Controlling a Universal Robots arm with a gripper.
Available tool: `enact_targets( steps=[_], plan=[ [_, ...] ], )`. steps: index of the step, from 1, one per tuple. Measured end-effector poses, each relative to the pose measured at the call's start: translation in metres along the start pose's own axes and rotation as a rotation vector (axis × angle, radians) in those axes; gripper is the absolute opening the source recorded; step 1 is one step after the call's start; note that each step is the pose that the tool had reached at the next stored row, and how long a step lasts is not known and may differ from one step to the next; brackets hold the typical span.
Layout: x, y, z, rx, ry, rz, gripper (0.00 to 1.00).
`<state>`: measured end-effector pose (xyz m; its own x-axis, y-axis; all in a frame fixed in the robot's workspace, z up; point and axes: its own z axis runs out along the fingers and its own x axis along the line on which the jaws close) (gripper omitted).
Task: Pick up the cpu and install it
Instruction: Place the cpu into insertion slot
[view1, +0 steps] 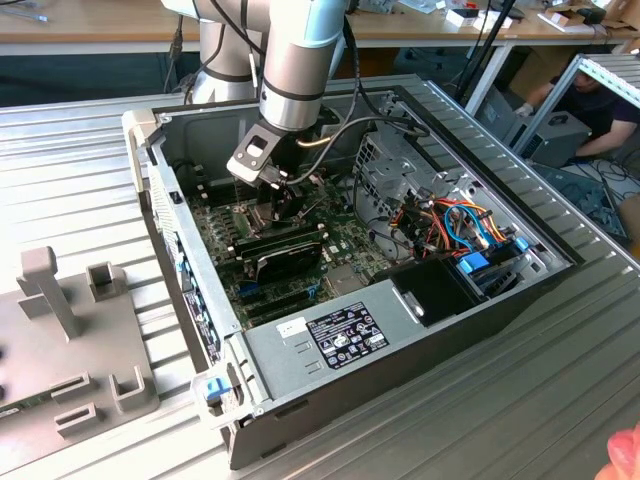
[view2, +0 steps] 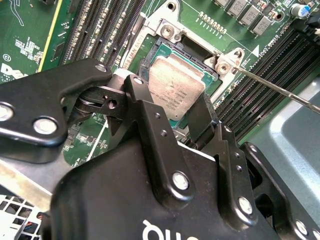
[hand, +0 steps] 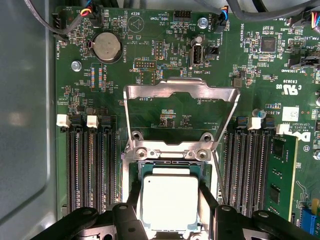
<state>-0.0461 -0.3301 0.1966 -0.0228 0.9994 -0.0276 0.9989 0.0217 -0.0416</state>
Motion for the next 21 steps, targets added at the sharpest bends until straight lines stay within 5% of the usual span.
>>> enact_targets(
  steps=[21],
  plan=[
    [-0.0001,-0.0001,-0.0029,-0.0001,0.0001,0.000,0.62]
  ],
)
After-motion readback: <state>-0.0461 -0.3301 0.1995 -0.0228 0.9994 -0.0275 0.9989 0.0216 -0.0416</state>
